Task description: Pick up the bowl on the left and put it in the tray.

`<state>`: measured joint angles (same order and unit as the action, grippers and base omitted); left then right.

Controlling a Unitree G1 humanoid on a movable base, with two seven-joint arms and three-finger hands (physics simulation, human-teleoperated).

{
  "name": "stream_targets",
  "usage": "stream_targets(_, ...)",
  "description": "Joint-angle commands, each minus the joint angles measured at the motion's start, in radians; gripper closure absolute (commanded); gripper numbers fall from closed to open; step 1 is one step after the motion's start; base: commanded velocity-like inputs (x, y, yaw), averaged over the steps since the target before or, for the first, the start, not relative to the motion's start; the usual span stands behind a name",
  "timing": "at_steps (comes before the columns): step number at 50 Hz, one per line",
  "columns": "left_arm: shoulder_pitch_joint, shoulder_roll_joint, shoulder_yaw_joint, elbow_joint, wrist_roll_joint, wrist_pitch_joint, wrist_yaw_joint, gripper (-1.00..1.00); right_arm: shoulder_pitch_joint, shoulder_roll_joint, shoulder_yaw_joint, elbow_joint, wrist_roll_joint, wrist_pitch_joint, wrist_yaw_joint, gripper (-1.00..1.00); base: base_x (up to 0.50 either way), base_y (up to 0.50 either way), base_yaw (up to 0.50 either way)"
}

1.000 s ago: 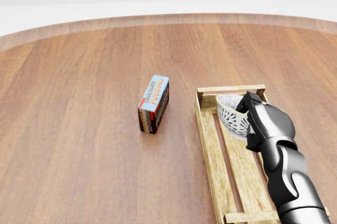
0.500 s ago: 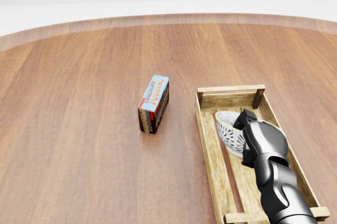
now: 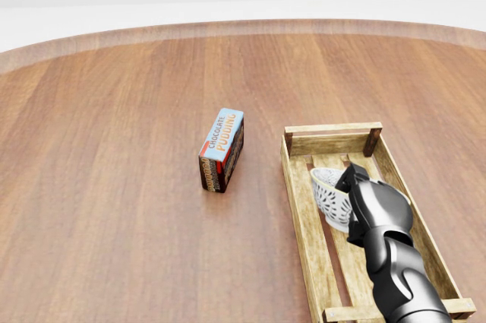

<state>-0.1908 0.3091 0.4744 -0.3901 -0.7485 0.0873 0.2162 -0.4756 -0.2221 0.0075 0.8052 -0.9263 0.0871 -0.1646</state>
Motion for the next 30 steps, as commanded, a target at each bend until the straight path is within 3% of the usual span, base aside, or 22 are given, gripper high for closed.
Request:
stream_targets(1, -0.006, 0.009, 0.008, -0.016, -0.017, 0.0, 0.016, -1.0, 0.003, 0.006, 0.004, 0.052, 0.007, 0.0, -0.015, 1.0, 0.0, 0.0, 0.0)
stream_targets(2, 0.001, 0.002, 0.003, -0.004, -0.005, 0.0, 0.002, -1.0, 0.006, 0.008, 0.005, 0.051, 0.01, 0.0, -0.012, 0.7, 0.0, 0.0, 0.0)
stream_targets(3, 0.001, 0.001, 0.001, 0.001, -0.003, 0.0, 0.0, -1.0, 0.006, 0.008, 0.007, 0.05, 0.009, 0.0, -0.012, -0.01, 0.0, 0.0, 0.0)
stream_targets(4, -0.001, 0.002, 0.001, 0.003, -0.002, 0.0, 0.0, -1.0, 0.007, 0.008, 0.007, 0.048, 0.01, 0.0, -0.011, -1.0, 0.0, 0.0, 0.0)
stream_targets(16, -0.003, 0.004, -0.001, 0.004, -0.003, 0.0, 0.001, -1.0, 0.05, 0.016, 0.013, -0.045, -0.01, 0.0, 0.03, -1.0, 0.0, 0.0, 0.0)
stream_targets(18, -0.019, 0.028, 0.025, -0.048, -0.053, 0.0, 0.051, -1.0, 0.062, 0.019, 0.013, -0.07, -0.019, 0.0, 0.046, -1.0, 0.0, 0.0, 0.0)
stream_targets(20, -0.018, 0.03, 0.026, -0.052, -0.058, 0.0, 0.055, -1.0, 0.065, 0.019, 0.012, -0.077, -0.024, 0.0, 0.049, -1.0, 0.0, 0.0, 0.0)
stream_targets(22, 0.008, 0.001, 0.001, -0.008, -0.005, 0.0, 0.001, -1.0, 0.071, 0.021, 0.008, -0.087, -0.025, 0.0, 0.053, -1.0, 0.0, 0.0, 0.0)
stream_targets(25, 0.002, 0.0, -0.001, 0.0, -0.001, 0.0, -0.001, -1.0, 0.073, 0.022, 0.005, -0.091, -0.027, 0.0, 0.054, -1.0, 0.0, 0.0, 0.0)
stream_targets(28, -0.015, 0.024, 0.021, -0.05, -0.048, 0.0, 0.048, -1.0, 0.074, 0.021, 0.003, -0.101, -0.03, 0.0, 0.061, -1.0, 0.0, 0.0, 0.0)
stream_targets(30, 0.002, 0.003, 0.0, -0.011, -0.006, 0.0, 0.008, -1.0, 0.077, 0.021, 0.001, -0.113, -0.03, 0.0, 0.07, -1.0, 0.0, 0.0, 0.0)
